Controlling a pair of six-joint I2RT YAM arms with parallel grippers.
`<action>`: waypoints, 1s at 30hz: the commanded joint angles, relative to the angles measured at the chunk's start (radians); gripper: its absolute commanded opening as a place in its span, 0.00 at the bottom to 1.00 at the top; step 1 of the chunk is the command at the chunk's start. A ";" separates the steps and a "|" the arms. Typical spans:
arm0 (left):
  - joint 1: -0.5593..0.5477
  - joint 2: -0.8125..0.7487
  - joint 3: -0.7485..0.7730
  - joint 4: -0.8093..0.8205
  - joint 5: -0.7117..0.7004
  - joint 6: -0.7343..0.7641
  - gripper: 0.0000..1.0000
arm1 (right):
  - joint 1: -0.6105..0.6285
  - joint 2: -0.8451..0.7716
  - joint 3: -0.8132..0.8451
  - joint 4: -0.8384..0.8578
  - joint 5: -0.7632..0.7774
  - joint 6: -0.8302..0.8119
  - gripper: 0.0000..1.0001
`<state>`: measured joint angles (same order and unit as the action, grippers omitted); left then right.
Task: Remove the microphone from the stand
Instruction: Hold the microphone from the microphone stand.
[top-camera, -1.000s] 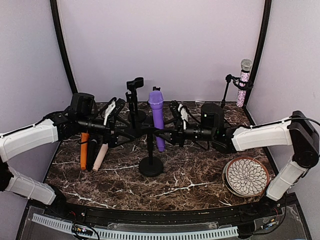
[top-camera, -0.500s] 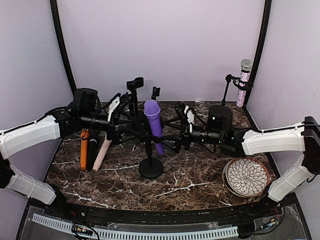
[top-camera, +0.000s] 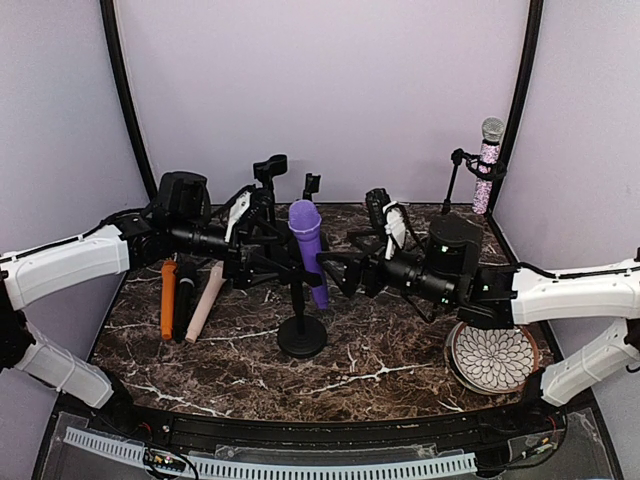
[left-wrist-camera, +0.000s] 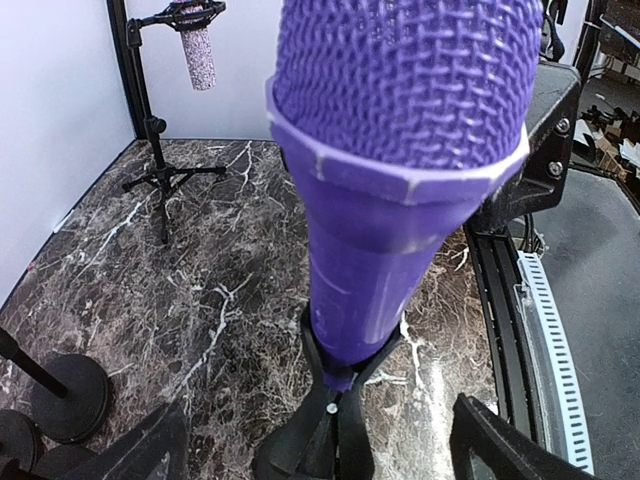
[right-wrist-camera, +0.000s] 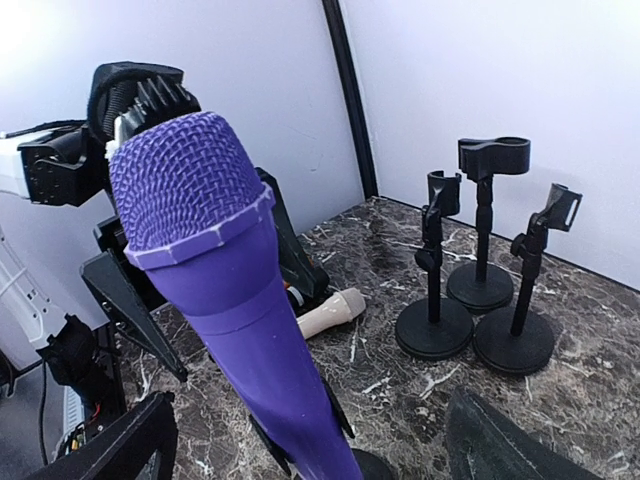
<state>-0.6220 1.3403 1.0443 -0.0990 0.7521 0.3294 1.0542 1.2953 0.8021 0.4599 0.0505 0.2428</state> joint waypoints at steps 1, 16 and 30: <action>0.011 -0.035 -0.040 0.063 0.021 0.001 0.94 | 0.059 0.027 0.103 -0.076 0.225 0.026 0.94; 0.013 -0.085 -0.064 -0.015 -0.062 0.051 0.95 | 0.092 0.199 0.320 -0.083 0.252 -0.083 0.91; 0.012 -0.071 -0.063 -0.054 -0.122 0.099 0.95 | 0.103 0.194 0.275 -0.023 0.202 -0.123 0.41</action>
<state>-0.6132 1.2804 0.9932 -0.1310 0.6369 0.3943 1.1515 1.5211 1.1076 0.3561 0.2699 0.1478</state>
